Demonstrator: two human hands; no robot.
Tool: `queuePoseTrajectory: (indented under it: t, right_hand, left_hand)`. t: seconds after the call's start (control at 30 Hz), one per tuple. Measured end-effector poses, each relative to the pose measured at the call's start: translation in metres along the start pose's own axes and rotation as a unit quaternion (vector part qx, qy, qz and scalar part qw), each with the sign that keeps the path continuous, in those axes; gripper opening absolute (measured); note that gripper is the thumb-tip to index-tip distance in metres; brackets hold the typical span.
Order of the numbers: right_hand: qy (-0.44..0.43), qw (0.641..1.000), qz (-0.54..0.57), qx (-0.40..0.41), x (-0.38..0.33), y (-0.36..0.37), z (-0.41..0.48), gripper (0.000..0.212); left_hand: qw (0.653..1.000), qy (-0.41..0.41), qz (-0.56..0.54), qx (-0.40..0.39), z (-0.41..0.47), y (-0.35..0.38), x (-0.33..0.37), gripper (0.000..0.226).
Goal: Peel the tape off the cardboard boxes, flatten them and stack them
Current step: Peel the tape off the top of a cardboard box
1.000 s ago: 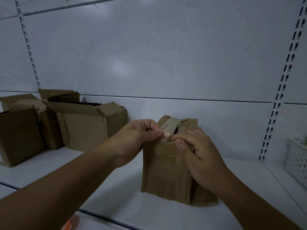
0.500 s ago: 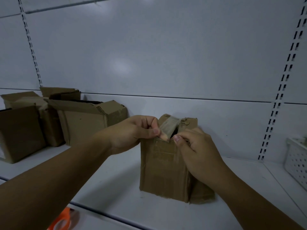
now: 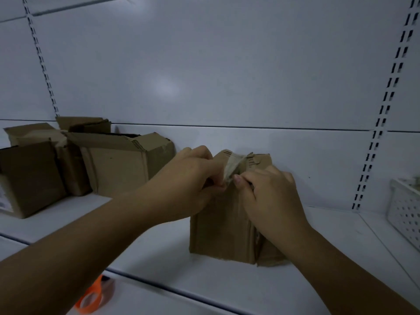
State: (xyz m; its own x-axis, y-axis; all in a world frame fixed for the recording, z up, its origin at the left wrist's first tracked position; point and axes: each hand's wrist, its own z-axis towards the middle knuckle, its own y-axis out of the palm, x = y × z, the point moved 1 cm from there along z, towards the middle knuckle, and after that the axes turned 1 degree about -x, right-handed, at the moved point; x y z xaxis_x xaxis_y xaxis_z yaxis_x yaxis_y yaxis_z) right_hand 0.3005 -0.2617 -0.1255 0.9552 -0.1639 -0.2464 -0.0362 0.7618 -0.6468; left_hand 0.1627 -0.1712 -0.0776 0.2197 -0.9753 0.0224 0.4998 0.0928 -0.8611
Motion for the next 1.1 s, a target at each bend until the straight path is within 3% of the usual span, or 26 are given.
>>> queuePoseTrajectory:
  t: [0.17,0.23,0.3,0.4,0.47,0.7,0.87,1.0,1.1]
  right_hand:
    - [-0.001,0.999,-0.034,-0.007,-0.002,-0.001,0.000,0.034]
    - [-0.002,1.000,-0.030,0.003,-0.001,0.000,0.000,0.034]
    - [-0.002,0.999,-0.023,0.024,-0.001,0.001,-0.002,0.033]
    - [-0.002,0.998,-0.032,0.054,-0.001,0.004,-0.003,0.035]
    - [-0.001,0.998,-0.036,0.061,-0.001,0.004,-0.002,0.039]
    - [-0.037,0.988,-0.106,0.105,-0.009,0.007,0.001,0.044]
    - [-0.017,0.990,-0.094,0.100,-0.008,0.007,0.000,0.043]
    - [-0.013,0.991,-0.084,0.108,-0.011,0.008,0.001,0.044]
    - [-0.019,0.989,-0.089,0.112,-0.010,0.008,0.000,0.044]
  left_hand:
    - [0.996,-0.019,0.091,-0.014,0.007,0.004,0.011,0.010]
    - [0.998,-0.045,0.043,-0.023,0.004,0.009,0.009,0.013]
    - [0.992,-0.089,-0.092,-0.010,-0.003,0.012,0.005,0.010]
    - [0.927,-0.132,-0.351,0.015,-0.005,0.016,-0.007,0.009]
    - [0.890,-0.132,-0.436,-0.008,0.000,0.017,-0.019,0.011]
    - [0.778,-0.110,-0.614,-0.075,0.008,0.019,-0.055,0.012]
    - [0.753,-0.055,-0.632,-0.175,0.019,0.019,-0.062,0.012]
    - [0.709,-0.077,-0.663,-0.229,0.026,0.017,-0.071,0.010]
    - [0.651,-0.107,-0.707,-0.254,0.032,0.019,-0.074,0.015]
